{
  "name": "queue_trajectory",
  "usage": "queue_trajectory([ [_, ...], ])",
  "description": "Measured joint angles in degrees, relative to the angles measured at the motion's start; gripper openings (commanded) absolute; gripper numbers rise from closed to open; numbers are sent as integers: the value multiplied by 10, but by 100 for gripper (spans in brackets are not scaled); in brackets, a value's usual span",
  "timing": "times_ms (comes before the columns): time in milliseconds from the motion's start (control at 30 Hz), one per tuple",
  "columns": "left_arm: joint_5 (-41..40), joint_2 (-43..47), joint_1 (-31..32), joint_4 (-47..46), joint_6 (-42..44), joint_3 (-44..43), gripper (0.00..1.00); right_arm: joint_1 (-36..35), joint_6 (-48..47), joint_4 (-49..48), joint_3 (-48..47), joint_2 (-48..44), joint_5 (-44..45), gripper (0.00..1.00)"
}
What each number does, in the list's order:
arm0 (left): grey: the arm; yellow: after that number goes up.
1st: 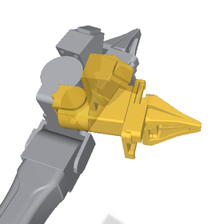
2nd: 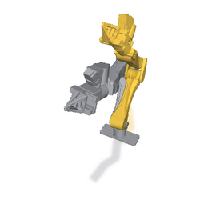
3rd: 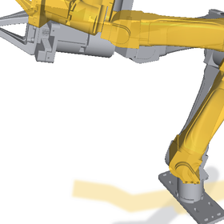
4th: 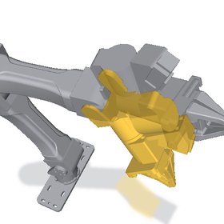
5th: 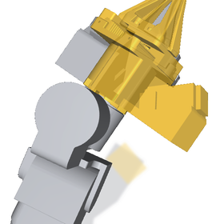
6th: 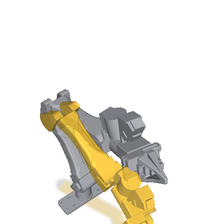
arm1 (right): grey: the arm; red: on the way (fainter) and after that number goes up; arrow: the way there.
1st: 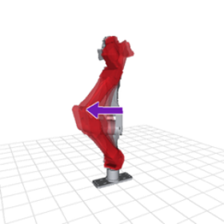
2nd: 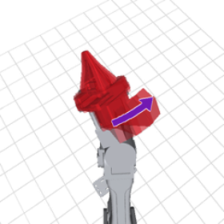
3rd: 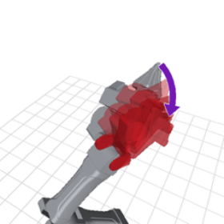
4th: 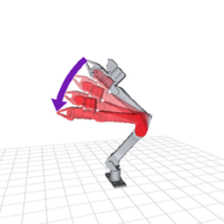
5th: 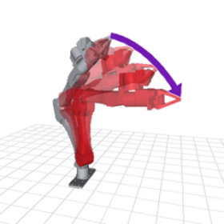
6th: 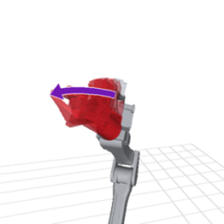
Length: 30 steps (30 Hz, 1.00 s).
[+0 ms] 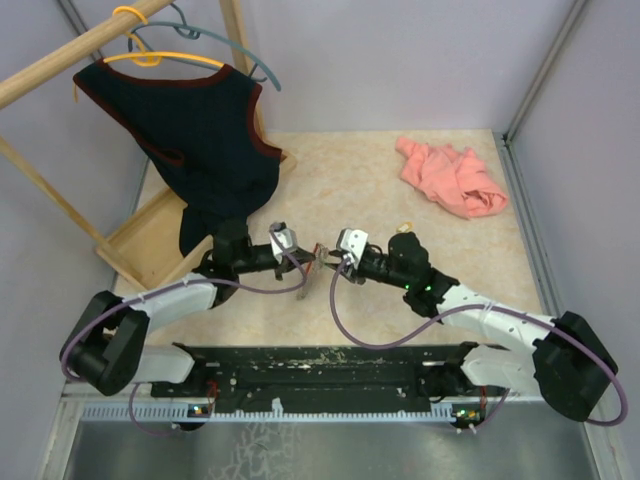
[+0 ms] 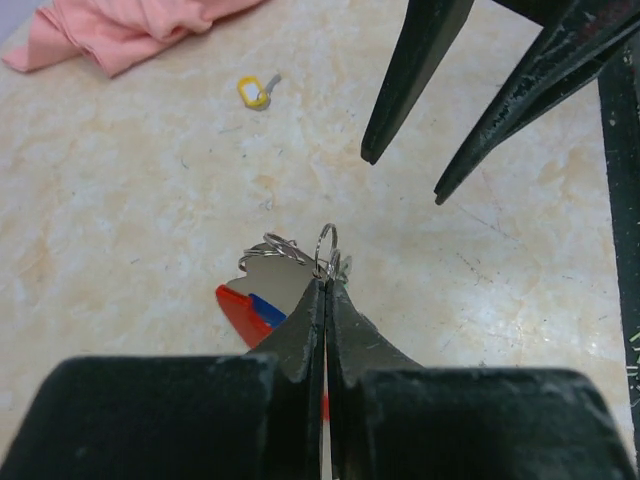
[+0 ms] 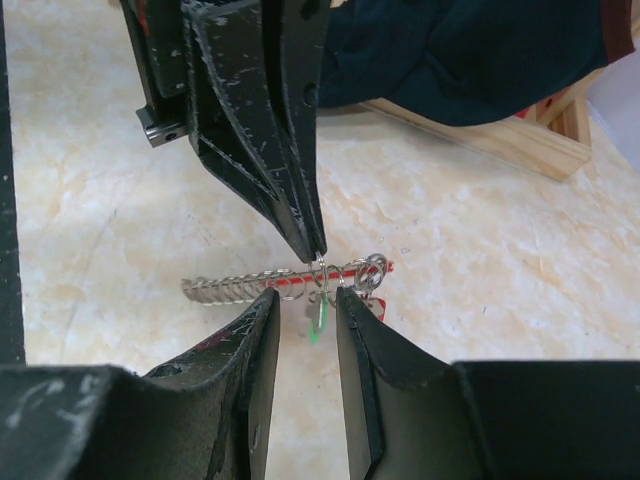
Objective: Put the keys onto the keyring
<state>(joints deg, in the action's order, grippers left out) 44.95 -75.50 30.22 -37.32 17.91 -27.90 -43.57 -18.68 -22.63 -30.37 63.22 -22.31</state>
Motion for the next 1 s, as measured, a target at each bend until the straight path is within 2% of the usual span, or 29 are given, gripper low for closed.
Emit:
queue_trajectory([
  [133,-50,0,29,97,43,-37,0,0,-23,10,0,8,-6,28],
  [367,-86,0,55,166,73,-49,0,0,-42,-23,8,68,-26,28],
  [733,-90,0,74,184,90,-51,0,14,-26,-147,51,145,-42,27],
  [1000,-105,0,85,208,103,-55,0,16,-23,-179,56,149,-62,17],
])
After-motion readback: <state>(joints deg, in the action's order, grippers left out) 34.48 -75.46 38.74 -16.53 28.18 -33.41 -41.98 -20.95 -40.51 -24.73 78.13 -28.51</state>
